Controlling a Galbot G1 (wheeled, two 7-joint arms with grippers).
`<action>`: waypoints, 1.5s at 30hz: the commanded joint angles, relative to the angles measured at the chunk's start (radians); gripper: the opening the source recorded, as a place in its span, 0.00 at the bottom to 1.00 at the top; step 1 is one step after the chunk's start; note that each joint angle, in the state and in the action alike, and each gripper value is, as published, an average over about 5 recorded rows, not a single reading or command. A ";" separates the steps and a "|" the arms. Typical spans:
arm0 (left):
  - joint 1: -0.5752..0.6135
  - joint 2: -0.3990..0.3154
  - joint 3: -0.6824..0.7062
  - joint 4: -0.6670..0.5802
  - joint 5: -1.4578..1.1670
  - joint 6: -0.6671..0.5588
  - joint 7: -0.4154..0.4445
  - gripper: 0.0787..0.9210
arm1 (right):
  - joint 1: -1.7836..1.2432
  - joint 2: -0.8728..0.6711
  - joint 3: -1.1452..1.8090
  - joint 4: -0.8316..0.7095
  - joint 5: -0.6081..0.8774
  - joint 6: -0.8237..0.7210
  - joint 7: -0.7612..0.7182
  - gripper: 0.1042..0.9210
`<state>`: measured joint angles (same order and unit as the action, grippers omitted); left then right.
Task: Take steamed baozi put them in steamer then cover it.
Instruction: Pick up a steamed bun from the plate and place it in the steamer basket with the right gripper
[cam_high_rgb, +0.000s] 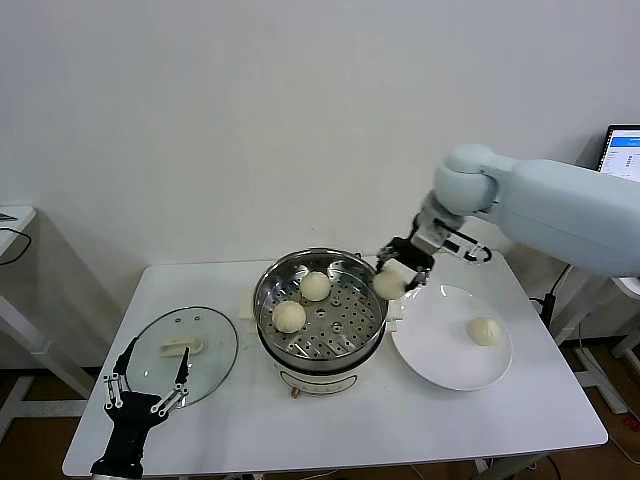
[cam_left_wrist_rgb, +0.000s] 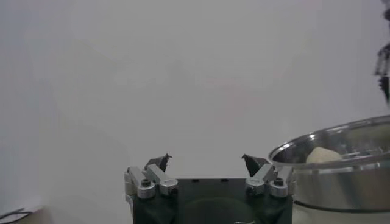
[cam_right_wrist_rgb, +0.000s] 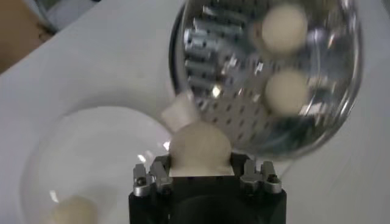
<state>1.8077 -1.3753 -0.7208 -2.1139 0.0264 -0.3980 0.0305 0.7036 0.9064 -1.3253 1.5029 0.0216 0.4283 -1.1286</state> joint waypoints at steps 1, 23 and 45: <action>0.002 0.000 -0.009 -0.007 -0.001 -0.003 0.000 0.88 | 0.024 0.159 -0.014 0.107 -0.163 0.164 0.013 0.68; 0.005 -0.004 -0.019 -0.001 -0.004 -0.014 0.000 0.88 | -0.165 0.291 0.010 -0.013 -0.401 0.325 0.034 0.68; 0.002 -0.005 -0.022 0.012 -0.004 -0.021 0.000 0.88 | -0.194 0.285 0.008 -0.012 -0.381 0.356 0.028 0.74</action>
<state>1.8099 -1.3805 -0.7426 -2.1039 0.0223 -0.4176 0.0300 0.5220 1.1835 -1.3200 1.4959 -0.3467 0.7717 -1.1035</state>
